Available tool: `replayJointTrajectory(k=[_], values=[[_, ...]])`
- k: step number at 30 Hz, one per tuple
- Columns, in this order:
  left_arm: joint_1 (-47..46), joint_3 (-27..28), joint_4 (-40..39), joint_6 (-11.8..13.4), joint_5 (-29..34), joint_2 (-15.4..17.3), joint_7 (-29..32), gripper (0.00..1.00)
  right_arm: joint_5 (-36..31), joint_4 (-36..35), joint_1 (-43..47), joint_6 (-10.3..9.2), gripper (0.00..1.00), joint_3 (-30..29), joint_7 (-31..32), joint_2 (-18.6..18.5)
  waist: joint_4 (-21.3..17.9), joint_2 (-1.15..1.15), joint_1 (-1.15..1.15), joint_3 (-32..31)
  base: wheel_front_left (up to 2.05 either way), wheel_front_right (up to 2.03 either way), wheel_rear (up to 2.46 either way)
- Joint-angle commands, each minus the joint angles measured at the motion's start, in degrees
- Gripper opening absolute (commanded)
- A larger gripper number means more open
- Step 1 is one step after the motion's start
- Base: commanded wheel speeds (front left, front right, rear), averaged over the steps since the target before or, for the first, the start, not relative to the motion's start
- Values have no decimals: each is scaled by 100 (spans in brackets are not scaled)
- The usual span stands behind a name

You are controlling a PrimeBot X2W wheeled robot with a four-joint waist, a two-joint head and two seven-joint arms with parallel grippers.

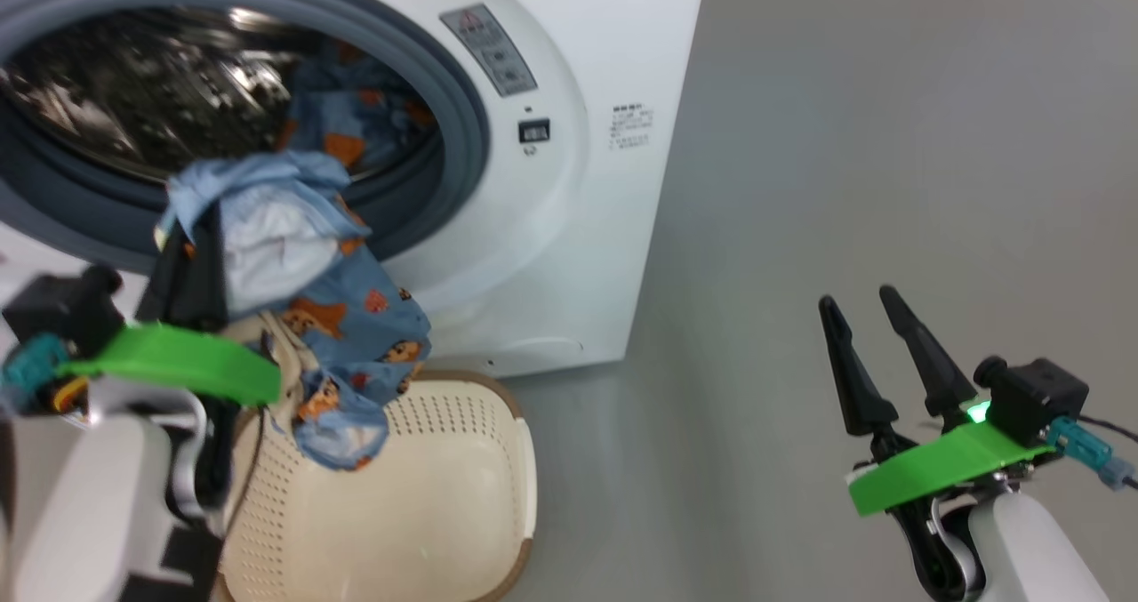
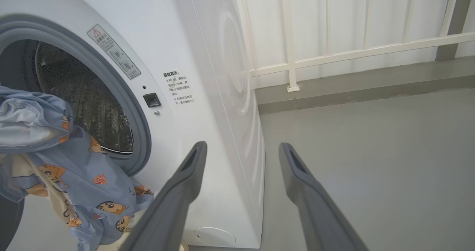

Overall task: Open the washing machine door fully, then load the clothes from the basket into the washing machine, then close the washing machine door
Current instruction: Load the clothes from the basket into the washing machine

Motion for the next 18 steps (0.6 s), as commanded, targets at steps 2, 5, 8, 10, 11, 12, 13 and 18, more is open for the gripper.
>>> replayJointTrajectory(k=[2, 5, 8, 10, 11, 12, 13, 18], values=[[-549, 177, 307, -70, -47, 289, -13, 0, -87, -191, -208, 9, 100, 96, -28, 36, -276, 0, 0, 565, 0, 0, 0], [-998, 144, 883, -127, -80, 349, -37, 0, -107, -242, -326, 9, 100, 84, -28, 91, -382, 0, 0, 865, 0, 0, 0], [-1428, 123, 1451, -171, -117, 416, -70, 0, -126, -286, -443, 9, 100, 88, -28, 132, -487, 0, 0, 1153, 0, 0, 0], [-1704, 120, 1770, -190, -125, 466, -97, 0, -137, -309, -516, 9, 100, 70, -28, 151, -559, 0, 0, 1338, 0, 0, 0], [-1840, 108, 1907, -199, -123, 488, -110, 0, -144, -328, -544, 9, 100, 52, -28, 164, -591, 0, 0, 1427, 0, 0, 0], [-1840, 108, 1907, -199, -123, 488, -110, 0, -144, -328, -544, 9, 100, 52, -28, 164, -591, 0, 0, 1427, 0, 0, 0], [-1975, 93, 2031, -207, -120, 507, -121, 0, -155, -345, -564, 9, 100, 39, -28, 174, -620, 0, 0, 1513, 0, 0, 0], [-2717, -3, 2492, -233, -60, 658, -154, 0, -191, -434, -681, 9, 100, 22, -28, 229, -762, 0, 0, 1949, 0, 0, 0]])
